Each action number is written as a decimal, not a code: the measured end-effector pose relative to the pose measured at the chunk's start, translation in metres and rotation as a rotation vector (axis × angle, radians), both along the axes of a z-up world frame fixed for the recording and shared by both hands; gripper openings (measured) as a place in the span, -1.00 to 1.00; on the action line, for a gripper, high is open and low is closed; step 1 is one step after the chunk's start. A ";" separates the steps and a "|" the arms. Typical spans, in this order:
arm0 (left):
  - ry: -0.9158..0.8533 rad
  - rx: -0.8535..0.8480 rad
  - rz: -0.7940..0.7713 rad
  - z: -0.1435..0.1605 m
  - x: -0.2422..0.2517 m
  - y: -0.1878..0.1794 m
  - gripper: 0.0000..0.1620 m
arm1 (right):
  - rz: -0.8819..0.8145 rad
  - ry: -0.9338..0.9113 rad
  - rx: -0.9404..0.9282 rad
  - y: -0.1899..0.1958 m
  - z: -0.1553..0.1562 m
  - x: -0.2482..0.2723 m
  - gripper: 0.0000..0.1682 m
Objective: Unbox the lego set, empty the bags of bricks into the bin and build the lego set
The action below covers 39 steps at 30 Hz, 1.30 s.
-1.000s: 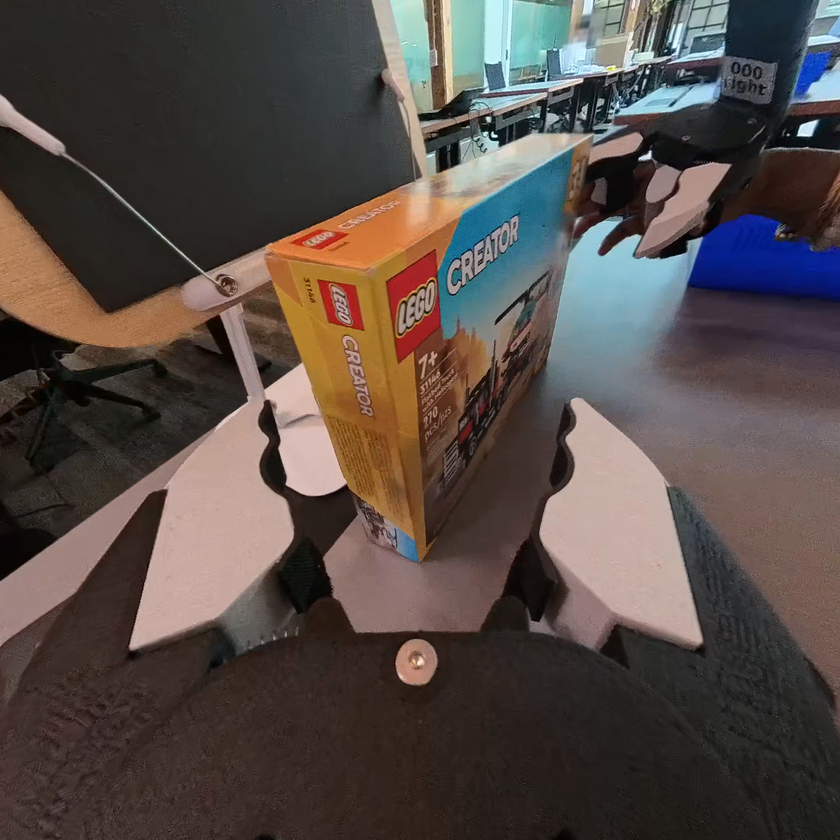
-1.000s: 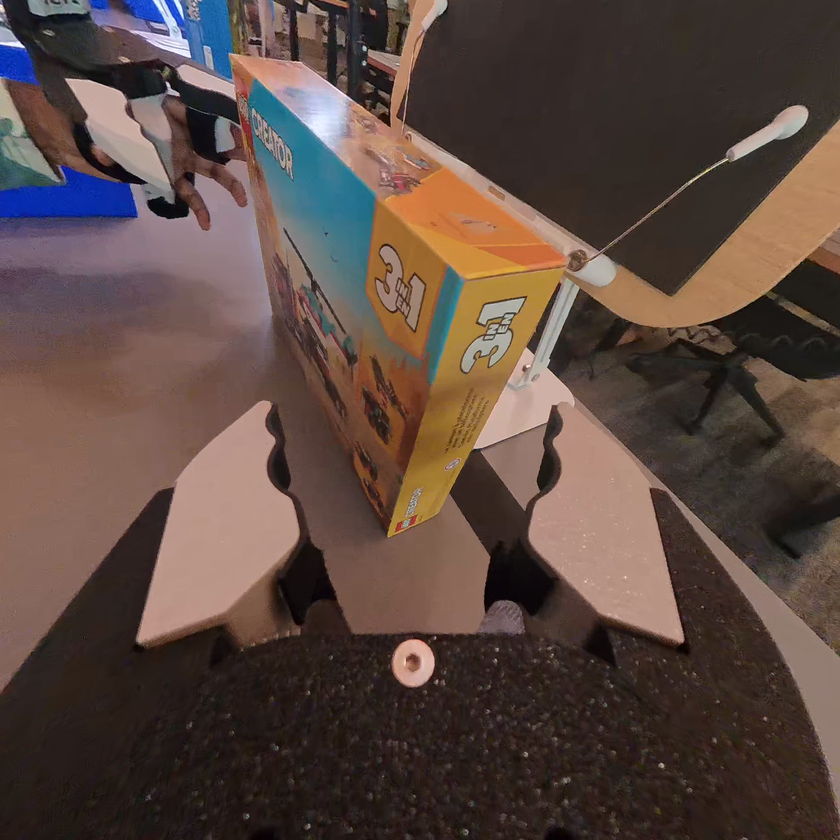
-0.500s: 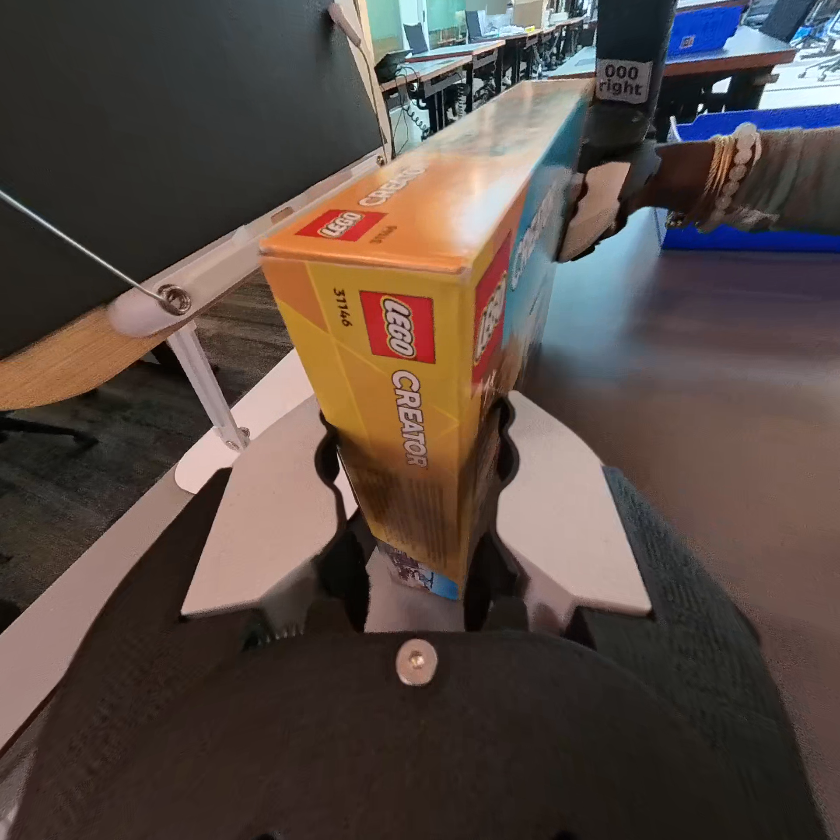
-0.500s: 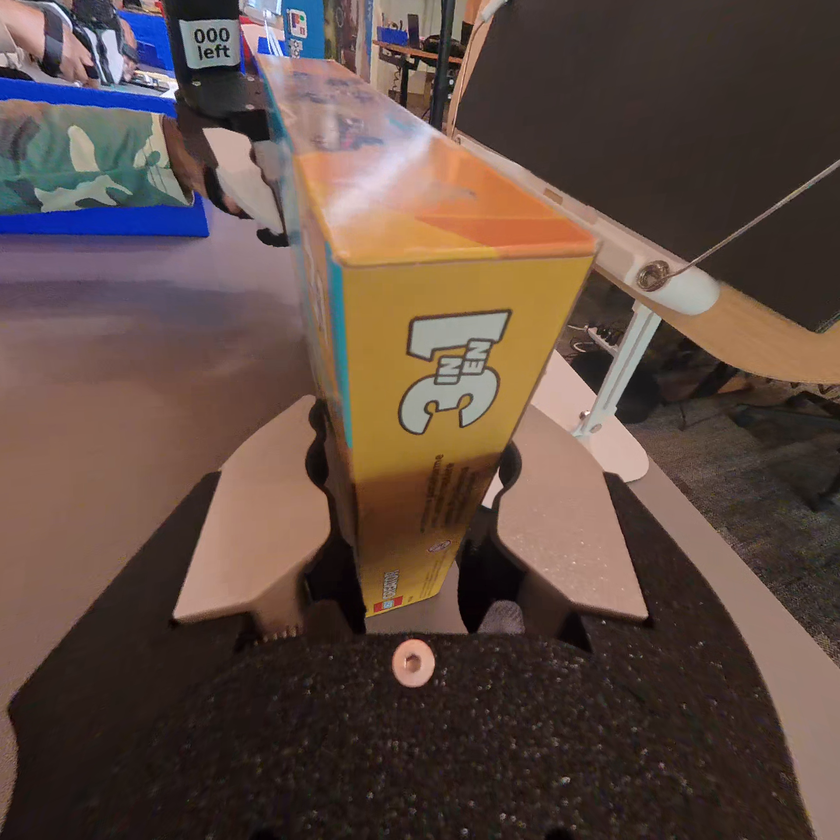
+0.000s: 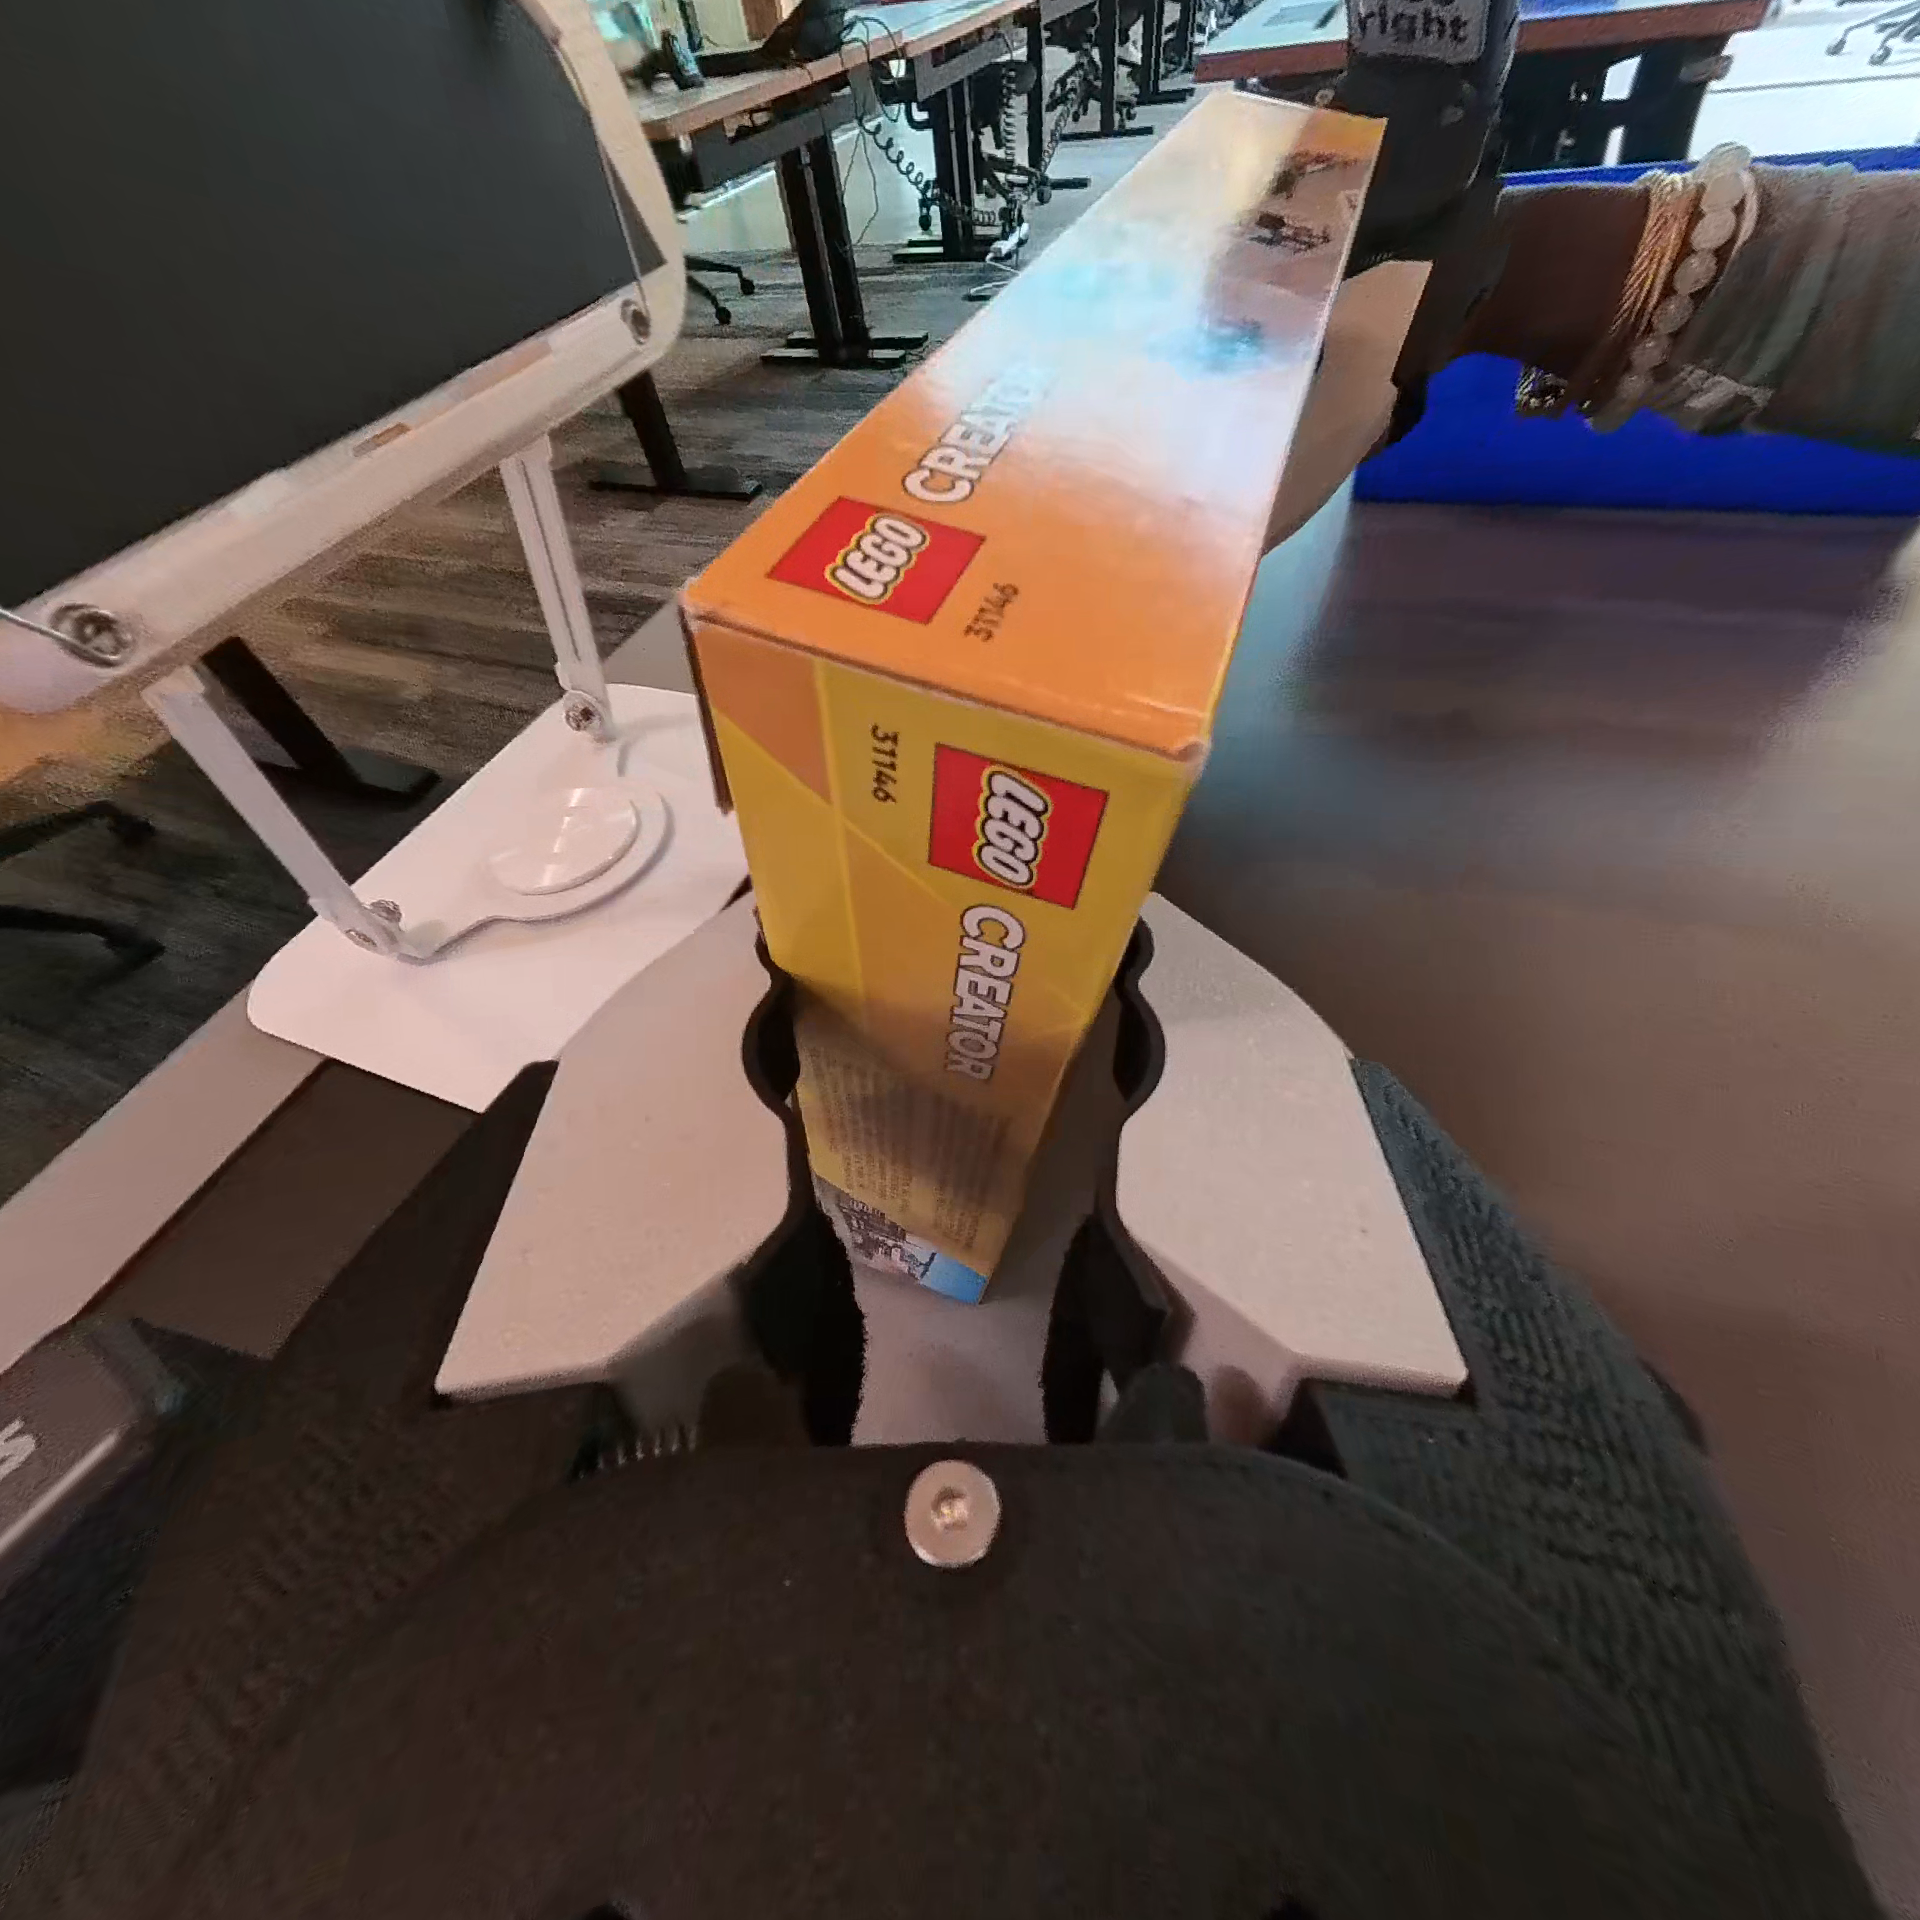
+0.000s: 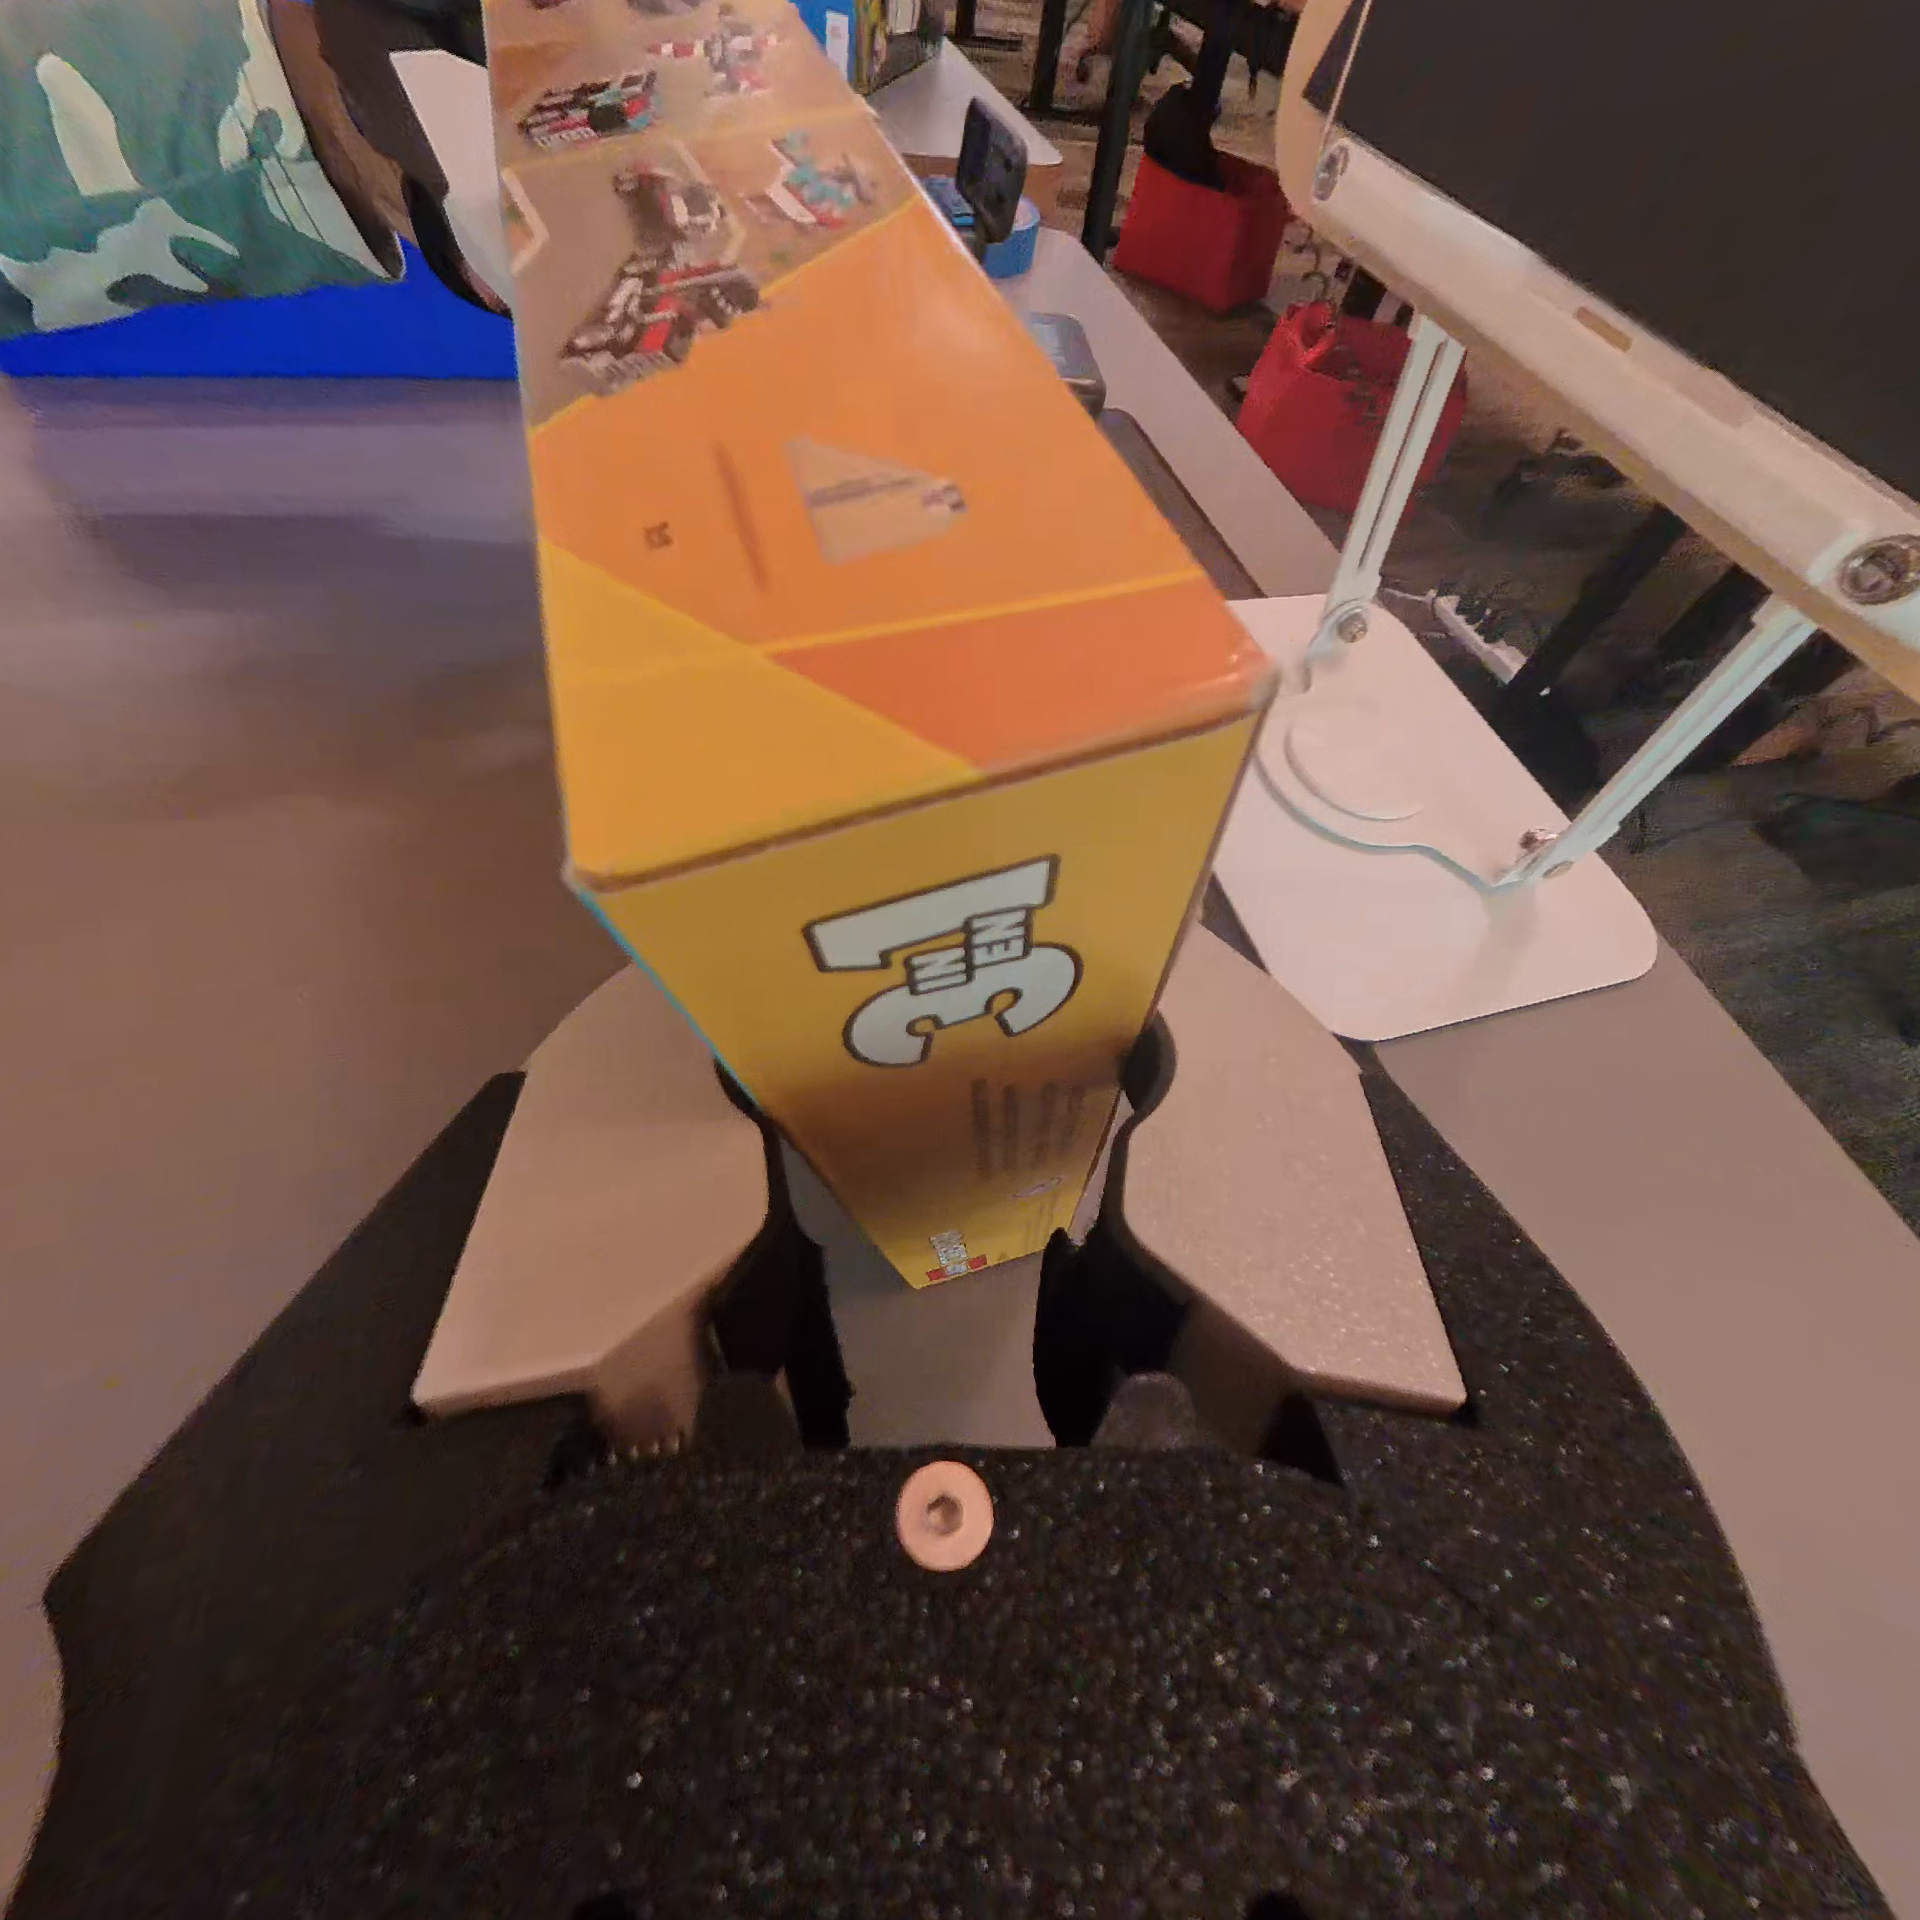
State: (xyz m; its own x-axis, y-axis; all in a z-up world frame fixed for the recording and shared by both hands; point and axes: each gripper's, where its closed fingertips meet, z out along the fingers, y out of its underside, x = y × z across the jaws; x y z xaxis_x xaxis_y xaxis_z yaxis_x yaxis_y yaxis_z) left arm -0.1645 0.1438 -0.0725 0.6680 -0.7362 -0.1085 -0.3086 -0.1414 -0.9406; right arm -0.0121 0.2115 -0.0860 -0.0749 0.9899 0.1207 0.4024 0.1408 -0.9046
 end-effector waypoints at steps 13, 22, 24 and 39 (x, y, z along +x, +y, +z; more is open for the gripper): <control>-0.009 -0.033 -0.008 0.000 0.033 -0.092 -0.27 | 0.006 -0.032 -0.043 -0.100 0.002 0.034 -0.20; -0.030 -0.063 0.006 -0.001 0.051 -0.138 -0.27 | 0.022 -0.050 -0.083 -0.137 -0.001 0.051 -0.19; -0.032 -0.066 0.009 -0.001 0.053 -0.145 -0.27 | 0.027 -0.052 -0.086 -0.142 -0.001 0.054 -0.19; -0.106 -0.034 -0.002 0.001 0.063 -0.170 -0.03 | 0.025 0.021 -0.141 -0.162 0.004 0.058 0.15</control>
State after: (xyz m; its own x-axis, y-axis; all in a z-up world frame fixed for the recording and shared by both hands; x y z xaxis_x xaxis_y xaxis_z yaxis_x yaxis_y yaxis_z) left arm -0.1011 -0.0264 -0.0711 0.6727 -0.7399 -0.0125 -0.2081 -0.1729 -0.9627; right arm 0.0456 0.0496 -0.0817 -0.0989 0.9949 -0.0172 0.3812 0.0219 -0.9242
